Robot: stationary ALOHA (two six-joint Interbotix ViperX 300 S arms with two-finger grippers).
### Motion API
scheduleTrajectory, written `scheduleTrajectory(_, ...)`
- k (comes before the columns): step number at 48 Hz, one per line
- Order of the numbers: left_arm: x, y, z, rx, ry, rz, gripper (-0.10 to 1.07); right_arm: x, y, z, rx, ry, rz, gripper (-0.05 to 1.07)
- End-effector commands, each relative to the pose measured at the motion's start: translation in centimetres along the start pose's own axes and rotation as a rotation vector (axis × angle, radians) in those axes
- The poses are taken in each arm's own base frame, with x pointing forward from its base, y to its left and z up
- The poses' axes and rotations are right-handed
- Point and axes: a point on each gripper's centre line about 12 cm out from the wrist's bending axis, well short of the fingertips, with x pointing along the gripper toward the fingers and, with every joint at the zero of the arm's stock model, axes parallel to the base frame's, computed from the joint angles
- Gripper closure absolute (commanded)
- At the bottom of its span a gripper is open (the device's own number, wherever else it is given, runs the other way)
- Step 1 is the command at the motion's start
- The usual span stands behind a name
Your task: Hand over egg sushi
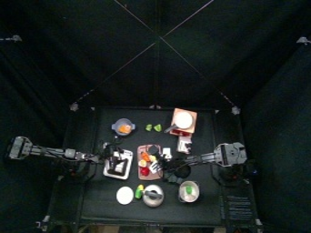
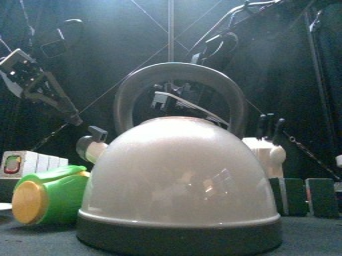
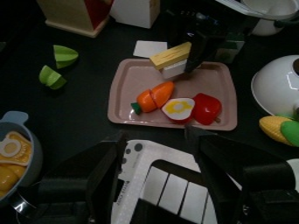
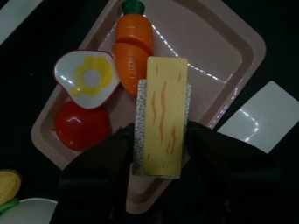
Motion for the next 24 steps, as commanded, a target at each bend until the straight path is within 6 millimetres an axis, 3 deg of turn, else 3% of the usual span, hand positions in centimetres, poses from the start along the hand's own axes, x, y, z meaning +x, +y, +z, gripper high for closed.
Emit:
scheduleTrajectory(1, 0.0, -0.1, 0.7, 0.0, -0.017, -0.003, 0.07, -2.1, 0.7, 1.3, 0.009, -0.043, 0.051, 0.42)
scheduleTrajectory(10, 0.0, -0.5, 0.8, 0.007, -0.021, -0.033, 0.07, -3.1, 1.8, 1.7, -0.016, -0.079, 0.106, 0.42)
scheduleTrajectory(24, -0.2, -3.4, 2.5, 0.055, -0.056, -0.252, 0.06, -6.5, 5.2, 2.1, -0.24, -0.271, 0.299, 0.42)
